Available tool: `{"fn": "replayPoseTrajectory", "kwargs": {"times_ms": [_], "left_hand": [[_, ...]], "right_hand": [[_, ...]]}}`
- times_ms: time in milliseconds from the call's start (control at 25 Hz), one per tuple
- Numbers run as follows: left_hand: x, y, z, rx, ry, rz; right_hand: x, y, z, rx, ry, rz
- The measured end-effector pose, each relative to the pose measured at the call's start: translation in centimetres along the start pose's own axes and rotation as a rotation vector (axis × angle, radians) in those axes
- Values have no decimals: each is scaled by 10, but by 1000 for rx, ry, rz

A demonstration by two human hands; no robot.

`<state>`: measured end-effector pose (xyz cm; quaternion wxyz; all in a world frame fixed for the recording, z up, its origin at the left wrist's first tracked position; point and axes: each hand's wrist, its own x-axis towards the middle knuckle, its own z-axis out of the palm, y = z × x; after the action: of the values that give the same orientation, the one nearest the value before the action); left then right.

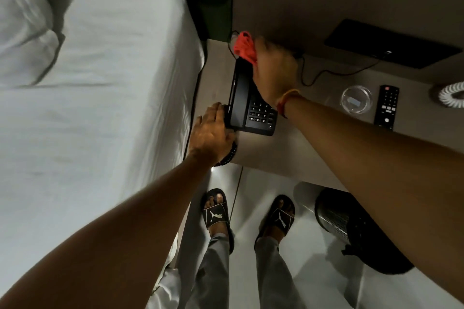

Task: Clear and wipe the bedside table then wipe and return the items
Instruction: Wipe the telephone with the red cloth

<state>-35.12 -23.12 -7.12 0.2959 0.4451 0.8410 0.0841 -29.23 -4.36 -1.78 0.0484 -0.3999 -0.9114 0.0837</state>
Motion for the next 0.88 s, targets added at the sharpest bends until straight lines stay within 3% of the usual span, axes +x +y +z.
{"fn": "replayPoseTrajectory", "kwargs": {"times_ms": [40, 200, 400, 600, 720, 880], "left_hand": [[1, -4, 2, -15, 2, -2], [4, -19, 6, -6, 8, 5], [5, -31, 7, 14, 23, 2], [10, -23, 8, 8, 29, 20], [13, -13, 7, -27, 15, 22], [11, 0, 9, -83, 5, 37]], "right_hand": [[1, -4, 12, -48, -7, -55], [-39, -2, 53, -150, -352, -164], [-77, 0, 69, -123, -220, -230], [-108, 6, 50, 48, -215, -356], [-103, 20, 27, 281, -255, -135], [-49, 61, 18, 280, -91, 196]]}}
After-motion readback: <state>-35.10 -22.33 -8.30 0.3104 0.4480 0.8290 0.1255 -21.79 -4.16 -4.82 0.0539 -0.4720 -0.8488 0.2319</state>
